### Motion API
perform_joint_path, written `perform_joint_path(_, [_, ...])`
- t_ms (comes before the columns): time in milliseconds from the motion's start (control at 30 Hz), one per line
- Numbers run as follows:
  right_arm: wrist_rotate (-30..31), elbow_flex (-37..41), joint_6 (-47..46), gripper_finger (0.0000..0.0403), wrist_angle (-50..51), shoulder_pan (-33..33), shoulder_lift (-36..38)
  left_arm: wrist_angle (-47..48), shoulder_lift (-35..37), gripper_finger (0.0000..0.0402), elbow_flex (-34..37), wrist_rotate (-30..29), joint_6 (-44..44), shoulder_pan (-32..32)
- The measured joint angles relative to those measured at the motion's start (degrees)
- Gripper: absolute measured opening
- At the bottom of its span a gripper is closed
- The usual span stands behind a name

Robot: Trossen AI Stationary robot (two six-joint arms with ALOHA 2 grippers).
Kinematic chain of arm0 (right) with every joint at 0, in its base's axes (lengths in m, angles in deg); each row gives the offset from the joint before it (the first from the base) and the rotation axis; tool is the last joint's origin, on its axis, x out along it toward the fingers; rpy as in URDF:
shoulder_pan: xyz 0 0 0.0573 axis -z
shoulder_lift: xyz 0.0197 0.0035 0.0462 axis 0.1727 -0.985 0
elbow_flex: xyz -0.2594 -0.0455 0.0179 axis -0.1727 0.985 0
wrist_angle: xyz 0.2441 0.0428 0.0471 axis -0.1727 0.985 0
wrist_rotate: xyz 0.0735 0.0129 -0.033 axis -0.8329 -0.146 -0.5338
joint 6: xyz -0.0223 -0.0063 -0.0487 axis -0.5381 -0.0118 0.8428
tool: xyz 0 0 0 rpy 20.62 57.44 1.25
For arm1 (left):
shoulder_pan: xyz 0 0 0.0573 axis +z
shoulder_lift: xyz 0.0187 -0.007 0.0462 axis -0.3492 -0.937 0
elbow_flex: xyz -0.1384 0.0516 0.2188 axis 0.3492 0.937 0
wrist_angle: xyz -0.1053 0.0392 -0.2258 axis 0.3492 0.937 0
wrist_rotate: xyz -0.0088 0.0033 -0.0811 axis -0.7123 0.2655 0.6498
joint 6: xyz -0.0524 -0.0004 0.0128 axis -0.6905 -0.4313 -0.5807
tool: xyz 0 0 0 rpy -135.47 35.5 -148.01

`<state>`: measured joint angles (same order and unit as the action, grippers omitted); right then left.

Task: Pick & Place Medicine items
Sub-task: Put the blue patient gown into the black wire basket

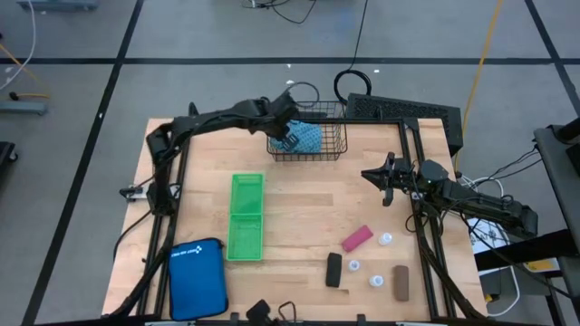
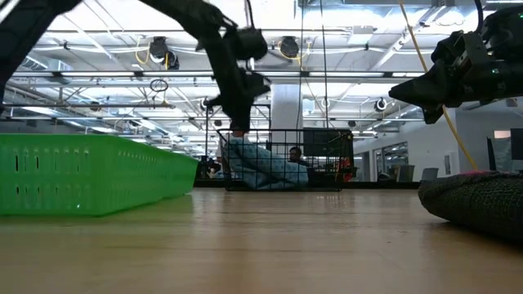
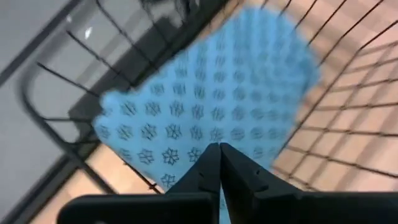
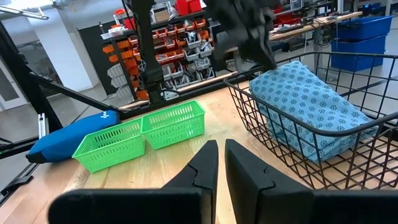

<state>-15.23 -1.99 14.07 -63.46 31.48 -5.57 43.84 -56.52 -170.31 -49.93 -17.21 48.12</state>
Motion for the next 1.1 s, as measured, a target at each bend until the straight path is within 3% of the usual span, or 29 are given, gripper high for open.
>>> perform_joint_path(233, [0.0, 0.0, 0.0, 0.0020, 0.0, 0.0, 0.0, 2.7, -4.0, 0.0017, 0.0, -4.0, -1.0, 0.6])
perform_joint_path(367, [0.0, 0.0, 0.0, 0.0020, 0.0, 0.0, 0.0, 2.2, -4.9, 0.0004, 0.0, -1.9, -1.3, 0.7])
perform_joint_path(633, [0.0, 0.0, 0.0, 0.0020, 0.0, 0.0, 0.0, 0.0, -7.7, 0.0024, -0.2, 0.3, -2.7, 0.8])
perform_joint_path(867, [0.0, 0.0, 0.0, 0.0020, 0.0, 0.0, 0.0, -2.5, -10.6, 0.0005, -0.3, 4.0, -3.2, 0.9])
perform_joint_path(1100, [0.0, 0.0, 0.0, 0.0020, 0.0, 0.0, 0.0, -3.0, -7.9, 0.0035, 0.1, 3.9, -2.0, 1.0])
